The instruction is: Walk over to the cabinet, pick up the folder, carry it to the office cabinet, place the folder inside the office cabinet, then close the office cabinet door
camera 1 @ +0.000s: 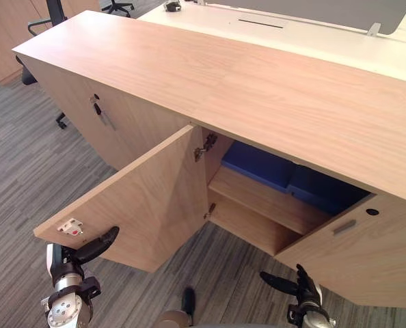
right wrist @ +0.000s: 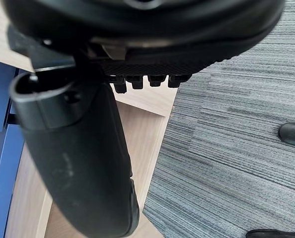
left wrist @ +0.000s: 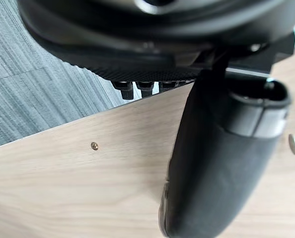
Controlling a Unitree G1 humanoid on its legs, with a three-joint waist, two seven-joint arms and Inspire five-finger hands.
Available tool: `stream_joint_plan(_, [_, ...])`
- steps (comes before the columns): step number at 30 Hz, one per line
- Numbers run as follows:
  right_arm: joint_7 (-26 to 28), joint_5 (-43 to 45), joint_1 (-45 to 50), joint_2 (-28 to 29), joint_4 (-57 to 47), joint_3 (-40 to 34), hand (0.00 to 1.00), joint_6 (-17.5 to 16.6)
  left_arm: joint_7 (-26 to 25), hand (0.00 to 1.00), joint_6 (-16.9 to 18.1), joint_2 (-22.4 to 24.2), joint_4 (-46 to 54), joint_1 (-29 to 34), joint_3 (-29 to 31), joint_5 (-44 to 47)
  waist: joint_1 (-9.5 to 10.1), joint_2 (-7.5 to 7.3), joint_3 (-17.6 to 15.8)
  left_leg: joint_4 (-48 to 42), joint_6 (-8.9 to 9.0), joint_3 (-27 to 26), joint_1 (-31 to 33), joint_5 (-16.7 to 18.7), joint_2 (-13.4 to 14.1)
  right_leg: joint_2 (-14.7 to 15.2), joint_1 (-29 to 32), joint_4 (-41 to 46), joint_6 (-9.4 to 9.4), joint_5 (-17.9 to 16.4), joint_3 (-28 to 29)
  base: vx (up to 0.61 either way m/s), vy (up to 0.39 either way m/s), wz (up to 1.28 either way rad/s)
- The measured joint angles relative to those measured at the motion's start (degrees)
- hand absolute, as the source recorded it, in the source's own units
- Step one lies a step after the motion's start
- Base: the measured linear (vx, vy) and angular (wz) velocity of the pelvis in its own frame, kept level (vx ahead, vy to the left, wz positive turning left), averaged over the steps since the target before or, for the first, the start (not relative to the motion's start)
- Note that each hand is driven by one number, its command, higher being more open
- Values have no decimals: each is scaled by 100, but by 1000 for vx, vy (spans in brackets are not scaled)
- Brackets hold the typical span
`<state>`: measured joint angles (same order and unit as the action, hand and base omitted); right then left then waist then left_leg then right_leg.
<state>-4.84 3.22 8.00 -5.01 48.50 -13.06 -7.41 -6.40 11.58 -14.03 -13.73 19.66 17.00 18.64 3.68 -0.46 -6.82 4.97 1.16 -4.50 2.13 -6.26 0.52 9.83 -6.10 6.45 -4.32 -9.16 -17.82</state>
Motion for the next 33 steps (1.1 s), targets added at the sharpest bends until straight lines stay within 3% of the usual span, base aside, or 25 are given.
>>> stream_joint_plan(8, [17,-1,-58,103,193,0,100,40,10,100,371,275,490,929,-721,28,17,13,-4,42,61,-415,1,-24,-2,19,204,-148,-121,95,595,-127,33,-30])
stream_joint_plan(12, [-1,-1,187,127,210,10,100,49,237,100,391,410,529,1202,-1618,-194,-12,108,-21,42,37,-417,208,-92,-3,-34,454,-142,-157,57,884,-178,61,-2])
stream_joint_plan(15, [-25,-1,148,147,259,18,100,49,461,100,327,492,425,1291,-2289,-301,-147,138,-27,42,37,-513,494,-91,0,-76,823,-139,-153,58,1219,-138,149,-63])
stream_joint_plan(16, [-171,-14,-117,139,166,397,100,50,881,100,101,404,143,424,-3861,-808,-507,241,-173,42,18,-1264,903,-77,-36,-73,1642,-177,48,212,2092,-169,307,-175])
stream_joint_plan(21, [-186,-13,-253,173,162,514,100,59,1129,100,114,407,156,-585,-4402,-1090,-797,238,-267,35,-17,-1465,908,-53,-72,-35,1722,-350,25,239,2315,4,106,-59])
stream_joint_plan(23, [-200,-23,-392,76,173,731,100,43,1062,100,61,376,148,-1288,-4635,-1275,-854,253,-305,15,-23,-1728,963,-49,-78,-29,1929,-345,-10,485,2586,54,19,-49])
stream_joint_plan(26, [-165,-58,-543,36,222,906,100,62,517,100,53,383,-278,-2616,-4472,-1873,-1204,324,-339,37,-32,-1850,933,-48,-143,33,1989,-366,-127,928,2699,65,-4,-27])
stream_joint_plan(27, [-162,-59,-555,20,225,901,100,59,266,100,46,392,-594,-2942,-4181,-2034,-1290,351,-345,10,-68,-1863,902,-64,-152,21,1934,-445,-284,1056,2710,112,-20,-26])
stream_joint_plan(31, [-136,-57,-583,-60,326,886,100,68,-241,100,-31,307,-1324,-3719,-3478,-2097,-1326,356,-352,8,-173,-1750,784,-135,-5,-122,1757,-649,-365,1201,2668,147,-87,-17])
stream_joint_plan(33, [-106,-56,-594,-132,357,888,100,71,-259,100,-48,231,-1585,-3755,-3420,-2073,-1381,354,-353,9,-167,-1586,635,-134,66,-184,1621,-651,-347,1214,2555,121,-123,-11])
